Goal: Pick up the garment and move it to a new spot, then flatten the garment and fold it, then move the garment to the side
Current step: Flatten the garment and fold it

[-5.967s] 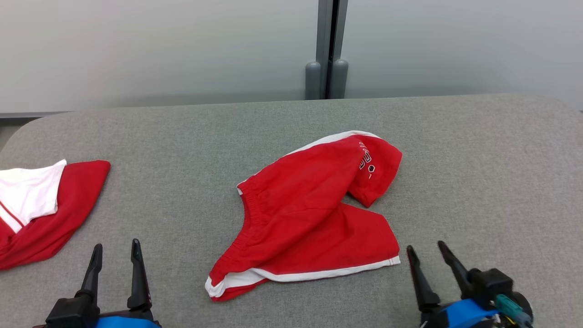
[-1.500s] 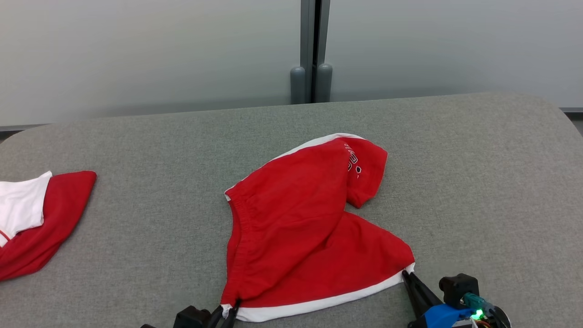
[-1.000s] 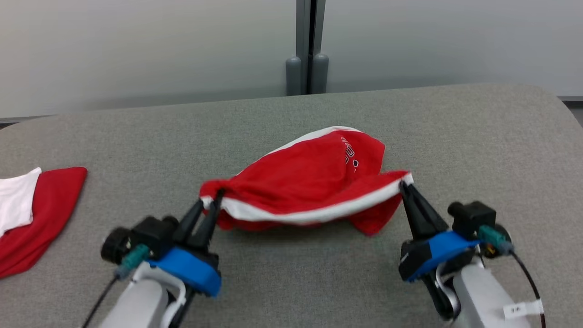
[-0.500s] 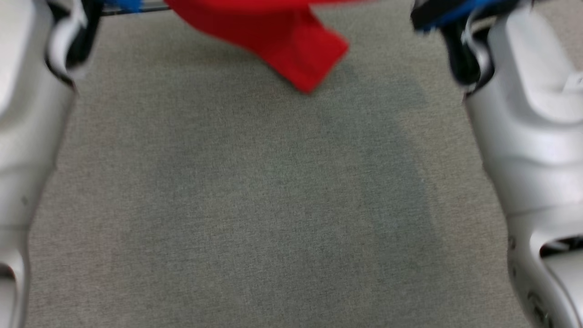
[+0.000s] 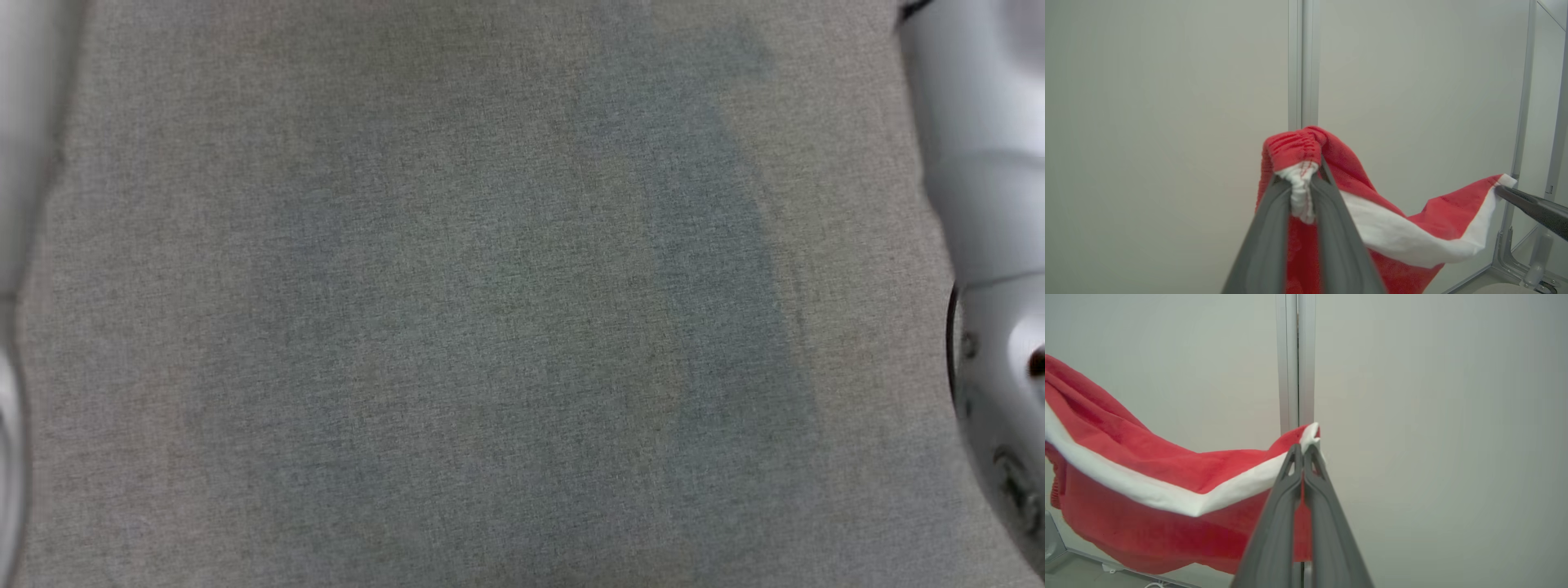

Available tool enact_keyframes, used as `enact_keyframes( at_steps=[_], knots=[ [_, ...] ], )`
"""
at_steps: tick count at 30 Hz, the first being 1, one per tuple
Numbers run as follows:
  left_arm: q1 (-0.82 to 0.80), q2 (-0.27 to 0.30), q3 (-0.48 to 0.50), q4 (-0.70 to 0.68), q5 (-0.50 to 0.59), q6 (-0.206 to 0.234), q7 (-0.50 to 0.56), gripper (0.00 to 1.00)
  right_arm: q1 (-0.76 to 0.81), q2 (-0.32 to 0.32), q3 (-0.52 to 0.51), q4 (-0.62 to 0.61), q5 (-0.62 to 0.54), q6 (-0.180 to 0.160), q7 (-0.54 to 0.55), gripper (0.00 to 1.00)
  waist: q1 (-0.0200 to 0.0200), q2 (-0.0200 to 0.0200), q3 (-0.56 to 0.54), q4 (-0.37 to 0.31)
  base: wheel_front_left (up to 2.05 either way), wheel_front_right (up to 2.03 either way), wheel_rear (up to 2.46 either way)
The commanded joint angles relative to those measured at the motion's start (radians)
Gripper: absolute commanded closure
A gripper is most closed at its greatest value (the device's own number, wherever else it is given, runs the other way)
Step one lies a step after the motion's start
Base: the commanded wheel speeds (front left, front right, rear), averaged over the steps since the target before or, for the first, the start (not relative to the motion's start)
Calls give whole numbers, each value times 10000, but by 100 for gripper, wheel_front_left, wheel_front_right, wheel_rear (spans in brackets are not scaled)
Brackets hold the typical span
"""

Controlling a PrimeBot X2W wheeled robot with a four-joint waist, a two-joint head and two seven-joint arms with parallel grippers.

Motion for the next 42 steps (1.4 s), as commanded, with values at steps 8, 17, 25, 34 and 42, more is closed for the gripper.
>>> enact_keyframes(
  at_steps=[8, 17, 25, 34, 42],
  knots=[
    [4080, 420, 442, -1547, 292, 9, -121, 100, 3008, -329, 1121, -474, 990, 3, -32, 100, -1, -3, -307, 87, 0, 0, 0],
    [9309, -238, 2124, -3487, 1989, 367, -126, 100, 6918, -907, 1876, -2124, 1972, 3, -32, 100, -1, -3, -1212, 327, 0, 0, 0],
    [12511, -870, 3112, -4224, 2799, 174, -127, 100, 10262, -1008, 1725, -3479, 2382, 3, -32, 100, -1, -3, -2368, 450, 0, 0, 0],
    [15182, -1105, 3623, -4665, 3072, 65, -126, 100, 13074, -947, 1556, -4443, 2872, 3, -34, 100, -1, -3, -3543, 431, 0, 0, 0],
    [16275, -941, 3539, -4841, 3193, 2, -126, 100, 14930, -1027, 1275, -5589, 2791, 3, 193, 100, -1, -3, -3726, 585, 0, 0, 0]
  ],
)
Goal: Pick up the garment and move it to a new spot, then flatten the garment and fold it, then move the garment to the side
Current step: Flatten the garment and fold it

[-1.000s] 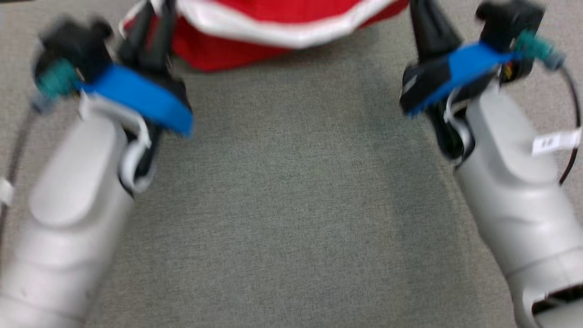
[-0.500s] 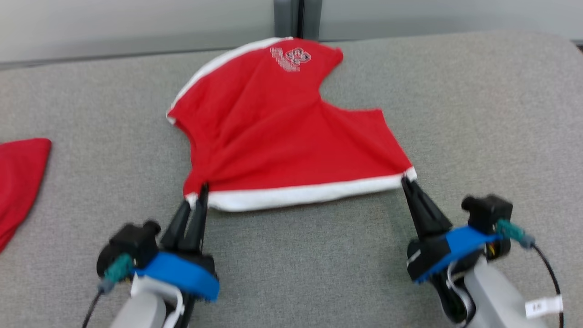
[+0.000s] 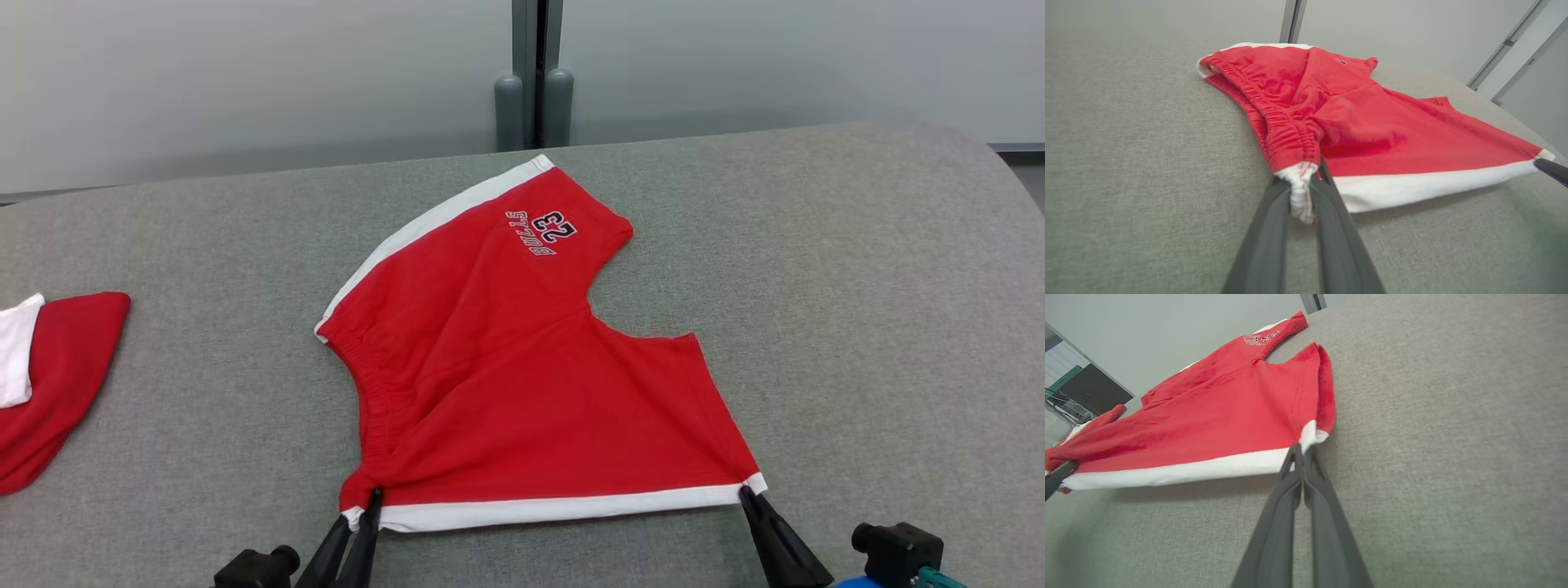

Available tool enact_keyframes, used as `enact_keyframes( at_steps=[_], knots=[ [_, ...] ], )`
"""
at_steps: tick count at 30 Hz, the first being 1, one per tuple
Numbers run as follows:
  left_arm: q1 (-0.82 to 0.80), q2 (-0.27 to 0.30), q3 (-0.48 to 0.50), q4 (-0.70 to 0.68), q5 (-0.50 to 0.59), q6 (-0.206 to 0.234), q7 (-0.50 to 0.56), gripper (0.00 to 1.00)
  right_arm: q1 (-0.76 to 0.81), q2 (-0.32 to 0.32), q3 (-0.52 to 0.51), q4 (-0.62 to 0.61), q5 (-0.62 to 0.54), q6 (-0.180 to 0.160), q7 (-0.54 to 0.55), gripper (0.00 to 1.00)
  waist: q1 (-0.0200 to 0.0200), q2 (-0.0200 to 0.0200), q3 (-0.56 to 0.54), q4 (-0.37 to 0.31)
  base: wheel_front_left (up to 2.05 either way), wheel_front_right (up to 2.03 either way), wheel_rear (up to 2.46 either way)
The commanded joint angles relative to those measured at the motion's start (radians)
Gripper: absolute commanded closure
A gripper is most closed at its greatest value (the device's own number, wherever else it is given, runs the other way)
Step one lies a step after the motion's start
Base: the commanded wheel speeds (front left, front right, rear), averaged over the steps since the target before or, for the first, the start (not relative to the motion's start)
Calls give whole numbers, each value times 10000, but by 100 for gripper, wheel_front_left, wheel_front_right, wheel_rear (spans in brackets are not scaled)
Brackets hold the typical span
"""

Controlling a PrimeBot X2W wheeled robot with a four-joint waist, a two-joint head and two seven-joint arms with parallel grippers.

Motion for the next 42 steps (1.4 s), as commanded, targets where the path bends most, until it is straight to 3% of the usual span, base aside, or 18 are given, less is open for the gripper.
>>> enact_keyframes(
  at_steps=[1, 10, 19, 25, 34, 42],
  knots=[
    [67, 88, 106, -77, -48, -61, -47, 100, 186, -60, -82, -129, -44, 1, 42, 100, -1, 3, 9, 26, 0, 0, 0],
    [-512, -125, 110, -327, -13, -58, -46, 100, -315, -14, -820, -824, -442, 1, 278, 100, -1, 3, 117, 221, 0, 0, 0],
    [-2167, -137, -323, -103, -448, -64, -46, 100, -3208, 172, -937, -240, -1050, 1, 104, 100, -1, 3, 803, 555, 0, 0, 0],
    [-3885, -99, -668, 582, -726, -65, -45, 100, -5871, 162, -657, 1266, -1526, 1, 161, 100, -1, 3, 1699, 1040, 0, 0, 0],
    [-6067, -410, -703, 1511, -1048, -66, -39, 100, -9872, 184, -534, 4602, -2019, 1, 30, 100, -1, 3, 2993, 1781, 0, 0, 0],
    [-7344, -792, -1053, 2296, -1148, -66, -39, 100, -12166, 351, -701, 7273, -2650, 1, -129, 100, -1, 3, 3829, 2215, 0, 0, 0]
  ],
)
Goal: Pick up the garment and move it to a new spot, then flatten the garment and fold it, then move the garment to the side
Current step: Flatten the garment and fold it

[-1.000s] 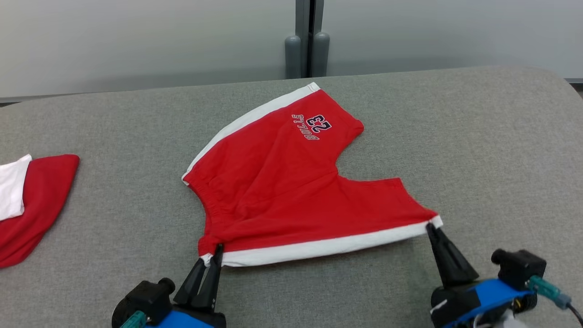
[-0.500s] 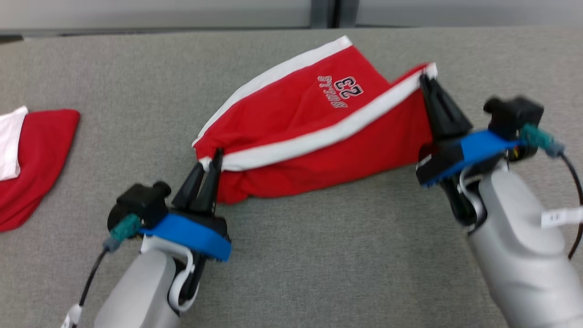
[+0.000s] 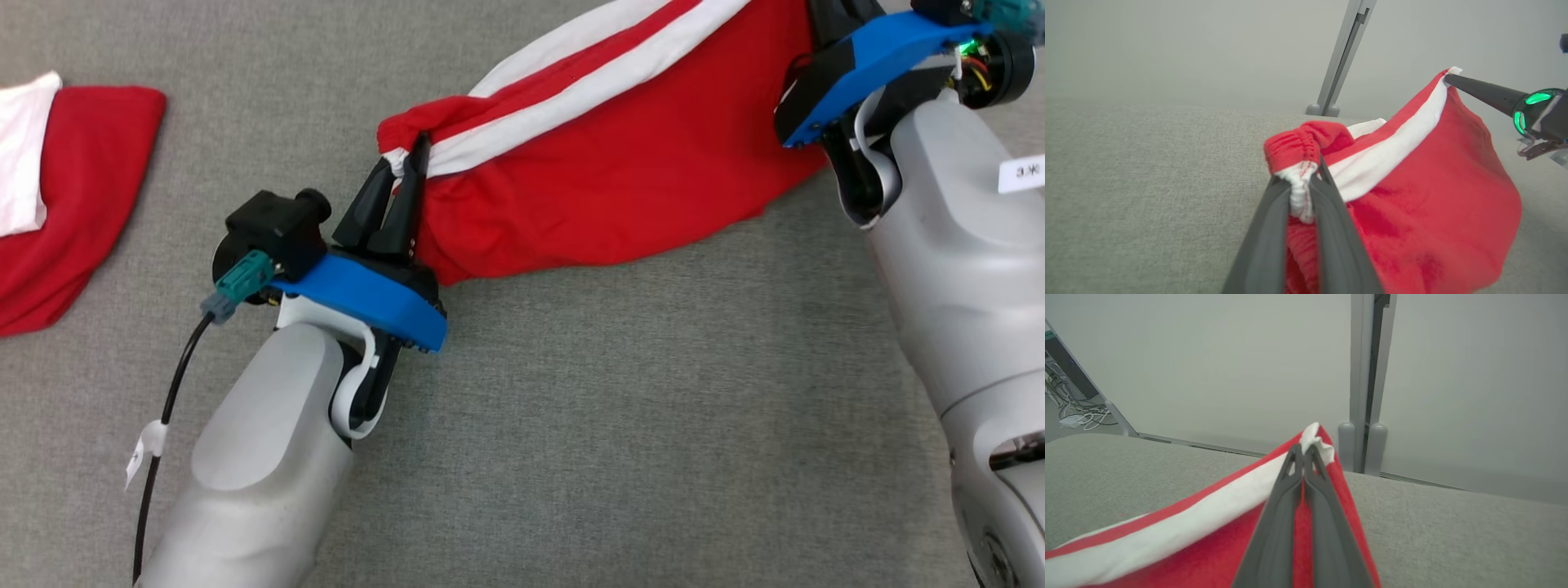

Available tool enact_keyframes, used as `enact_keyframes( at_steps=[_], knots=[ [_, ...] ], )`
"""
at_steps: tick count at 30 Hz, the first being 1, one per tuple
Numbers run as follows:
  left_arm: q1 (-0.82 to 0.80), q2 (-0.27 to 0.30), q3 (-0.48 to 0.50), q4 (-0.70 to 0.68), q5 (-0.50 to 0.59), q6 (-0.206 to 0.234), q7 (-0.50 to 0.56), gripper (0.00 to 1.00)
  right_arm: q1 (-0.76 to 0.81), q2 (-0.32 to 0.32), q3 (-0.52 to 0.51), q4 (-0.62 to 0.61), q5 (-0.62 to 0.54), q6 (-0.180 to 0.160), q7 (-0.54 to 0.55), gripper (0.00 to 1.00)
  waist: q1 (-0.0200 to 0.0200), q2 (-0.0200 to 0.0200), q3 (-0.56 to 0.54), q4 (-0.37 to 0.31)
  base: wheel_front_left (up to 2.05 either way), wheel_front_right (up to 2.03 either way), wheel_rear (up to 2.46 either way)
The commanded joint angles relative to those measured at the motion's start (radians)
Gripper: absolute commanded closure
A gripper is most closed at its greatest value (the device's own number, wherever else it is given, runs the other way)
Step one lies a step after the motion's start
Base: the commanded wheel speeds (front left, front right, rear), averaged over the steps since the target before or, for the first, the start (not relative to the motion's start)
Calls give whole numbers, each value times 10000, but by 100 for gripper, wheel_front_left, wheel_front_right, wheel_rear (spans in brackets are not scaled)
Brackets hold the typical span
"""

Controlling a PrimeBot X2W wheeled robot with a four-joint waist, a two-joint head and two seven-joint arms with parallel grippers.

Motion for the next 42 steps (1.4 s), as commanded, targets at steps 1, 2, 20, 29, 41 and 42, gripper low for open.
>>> enact_keyframes(
  at_steps=[1, 2, 20, 29, 41, 42],
  knots=[
    [-233, -34, -1, 71, -34, -12, -29, 100, -299, 36, 0, 275, -83, 1, -89, 100, -3, -3, 237, 199, 0, 0, 0],
    [-315, -57, -19, 158, -47, -12, -29, 100, -451, 56, 9, 492, -157, 1, -95, 100, -3, -3, 280, 215, 0, 0, 0],
    [2115, -41, 1545, -1317, 1820, -9, -29, 0, 1054, -738, 196, 1535, -283, 1, -174, 0, -3, -3, -1024, 517, 0, 0, 0],
    [4328, -621, 4356, -3652, 3278, 75, -28, 0, 1640, -1214, 375, 2043, -17, 1, -30, 0, -3, -3, -1113, 857, 0, 0, 0],
    [5360, -892, 4572, -4006, 3875, 173, -29, 0, 2233, -873, 225, 2245, 981, 3, 1063, 100, -3, -3, -1249, 1054, 0, 0, 0],
    [5345, -889, 4529, -3985, 3839, 189, -28, 0, 2283, -836, 185, 2204, 1138, 3, 1122, 100, -3, -3, -1283, 1036, 0, 0, 0]
  ],
)
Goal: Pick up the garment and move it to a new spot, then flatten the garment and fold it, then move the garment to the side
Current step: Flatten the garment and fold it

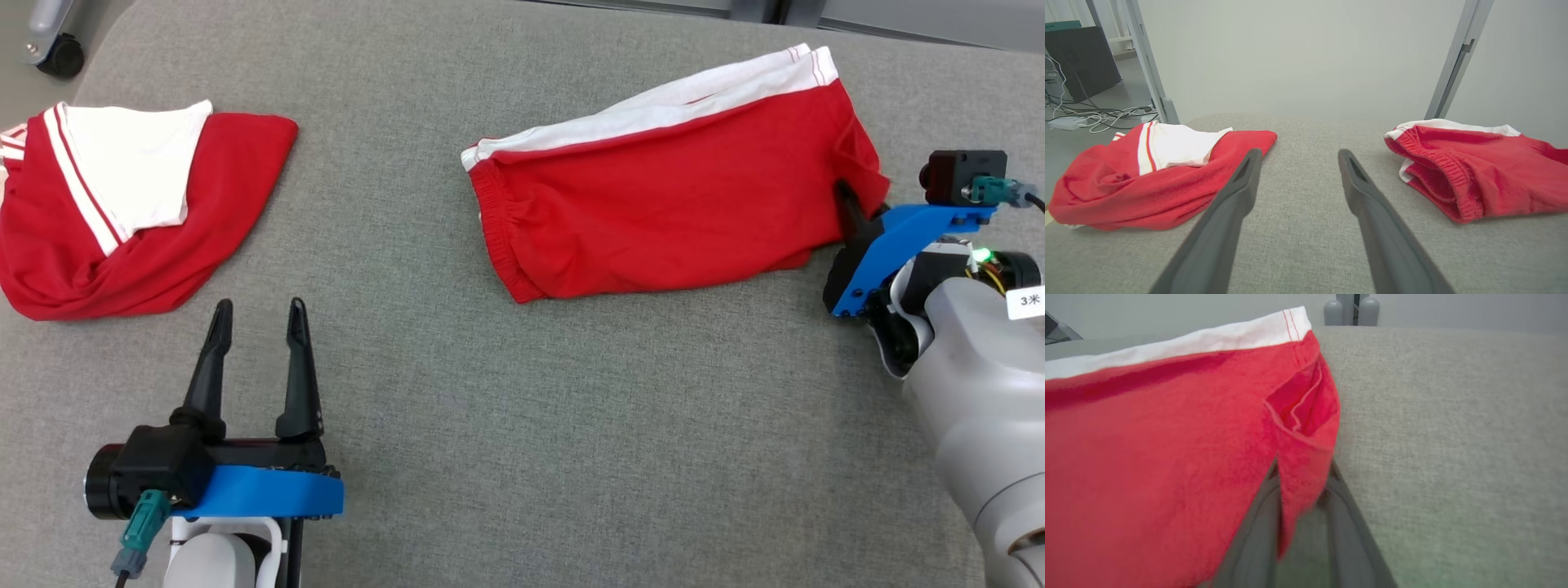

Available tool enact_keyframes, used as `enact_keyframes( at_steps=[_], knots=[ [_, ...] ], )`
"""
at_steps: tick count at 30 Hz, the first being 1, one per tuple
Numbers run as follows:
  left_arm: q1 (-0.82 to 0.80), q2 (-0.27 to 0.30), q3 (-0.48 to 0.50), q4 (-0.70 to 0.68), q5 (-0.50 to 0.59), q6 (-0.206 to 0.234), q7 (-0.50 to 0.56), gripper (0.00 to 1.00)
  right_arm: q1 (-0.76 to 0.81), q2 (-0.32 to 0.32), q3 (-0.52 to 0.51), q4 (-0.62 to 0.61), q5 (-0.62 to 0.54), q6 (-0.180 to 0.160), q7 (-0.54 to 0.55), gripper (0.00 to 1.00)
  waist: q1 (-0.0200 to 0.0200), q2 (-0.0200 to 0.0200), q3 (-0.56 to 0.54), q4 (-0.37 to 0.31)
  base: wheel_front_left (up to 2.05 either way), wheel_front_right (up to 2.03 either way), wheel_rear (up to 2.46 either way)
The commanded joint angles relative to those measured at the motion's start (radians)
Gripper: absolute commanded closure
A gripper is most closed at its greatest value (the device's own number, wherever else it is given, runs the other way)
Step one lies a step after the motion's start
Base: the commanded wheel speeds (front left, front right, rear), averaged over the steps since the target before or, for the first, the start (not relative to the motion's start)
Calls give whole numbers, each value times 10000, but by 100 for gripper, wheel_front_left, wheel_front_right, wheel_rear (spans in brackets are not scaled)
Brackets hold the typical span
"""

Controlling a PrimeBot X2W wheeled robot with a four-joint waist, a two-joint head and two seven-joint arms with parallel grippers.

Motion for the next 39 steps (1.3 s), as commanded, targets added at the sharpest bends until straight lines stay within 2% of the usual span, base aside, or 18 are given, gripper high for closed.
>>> enact_keyframes(
  at_steps=[1, 7, 13, 23, 27, 34, 38, 39],
  knots=[
    [-63, -5, -19, 7, -4, 66, -29, 0, 324, 16, -4, 6, 60, 0, 22, 100, 0, 1, -40, -30, 0, 0, 0],
    [38, -5, -132, 218, 293, 78, -29, 0, 769, 3, 154, -591, 901, 1, -440, 100, 0, 1, -532, -350, 0, 0, 0],
    [535, -10, 77, 358, 521, 36, -29, 0, 2014, -228, 349, -1350, 1942, 1, -878, 100, 0, 1, -1312, -939, 0, 0, 0],
    [1245, -11, 584, 243, 592, -4, -29, 0, 4331, -1289, 212, -2549, 3538, 1, -1176, 100, 0, 1, -2001, -1761, 0, 0, 0],
    [1229, -10, 730, 169, 614, -29, -28, 0, 4596, -1478, 281, -2821, 3657, 1, -1212, 100, 0, 1, -1919, -1962, 0, 0, 0],
    [1071, -10, 808, 171, 589, -61, -29, 0, 4053, -1237, 408, -3295, 3363, 1, -1248, 100, 0, 1, -1849, -2088, 0, 0, 0],
    [1105, -9, 774, 207, 533, -68, -28, 0, 3967, -985, 438, -4120, 3049, 1, -1242, 100, 0, 1, -2007, -2021, 0, 0, 0],
    [1186, -10, 785, 182, 505, -29, -28, 0, 3945, -841, 530, -4636, 2852, 1, -1245, 100, 0, 1, -2068, -2009, 0, 0, 0]
  ],
)
